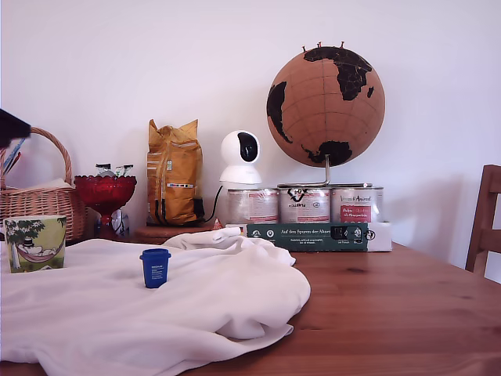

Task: Pick the blue coffee capsule and place it inside the green coffee cup

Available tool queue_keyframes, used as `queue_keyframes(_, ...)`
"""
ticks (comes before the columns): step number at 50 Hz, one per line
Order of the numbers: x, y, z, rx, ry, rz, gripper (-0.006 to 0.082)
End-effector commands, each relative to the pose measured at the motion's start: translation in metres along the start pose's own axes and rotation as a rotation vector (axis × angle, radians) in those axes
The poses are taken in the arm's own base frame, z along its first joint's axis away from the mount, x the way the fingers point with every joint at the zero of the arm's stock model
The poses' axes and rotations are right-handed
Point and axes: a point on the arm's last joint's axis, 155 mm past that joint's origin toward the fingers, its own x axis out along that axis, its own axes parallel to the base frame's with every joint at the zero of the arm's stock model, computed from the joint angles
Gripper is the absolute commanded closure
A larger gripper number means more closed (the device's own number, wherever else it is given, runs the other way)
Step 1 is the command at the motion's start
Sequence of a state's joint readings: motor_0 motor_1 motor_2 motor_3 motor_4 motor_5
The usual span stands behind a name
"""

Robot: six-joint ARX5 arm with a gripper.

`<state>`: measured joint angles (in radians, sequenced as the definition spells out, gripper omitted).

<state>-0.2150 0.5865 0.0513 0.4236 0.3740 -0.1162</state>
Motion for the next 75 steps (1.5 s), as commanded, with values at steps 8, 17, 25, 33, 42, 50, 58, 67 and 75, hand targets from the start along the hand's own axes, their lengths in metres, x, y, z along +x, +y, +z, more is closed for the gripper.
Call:
queue_keyframes(8,0.029,0.004,0.001,0.102,0.095,0.006,0.0204)
queue_keyframes(17,0.058,0.014,-0.005,0.088,0.16,0.005,0.0205)
queue_keyframes(25,0.083,0.02,-0.02,0.074,0.217,-0.018,0.0205)
queue_keyframes(33,0.107,0.023,-0.036,0.057,0.266,-0.054,0.0205)
queue_keyframes(42,0.133,0.023,-0.053,0.047,0.319,-0.09,0.0205)
queue_keyframes(50,0.154,0.021,-0.072,0.08,0.366,-0.119,0.0203)
queue_keyframes(58,0.17,0.025,-0.09,0.081,0.415,-0.096,0.0185)
queue_keyframes(67,0.182,0.036,-0.094,0.1,0.422,-0.054,0.0234)
queue_keyframes(75,0.187,0.037,-0.091,0.103,0.414,-0.055,0.0413)
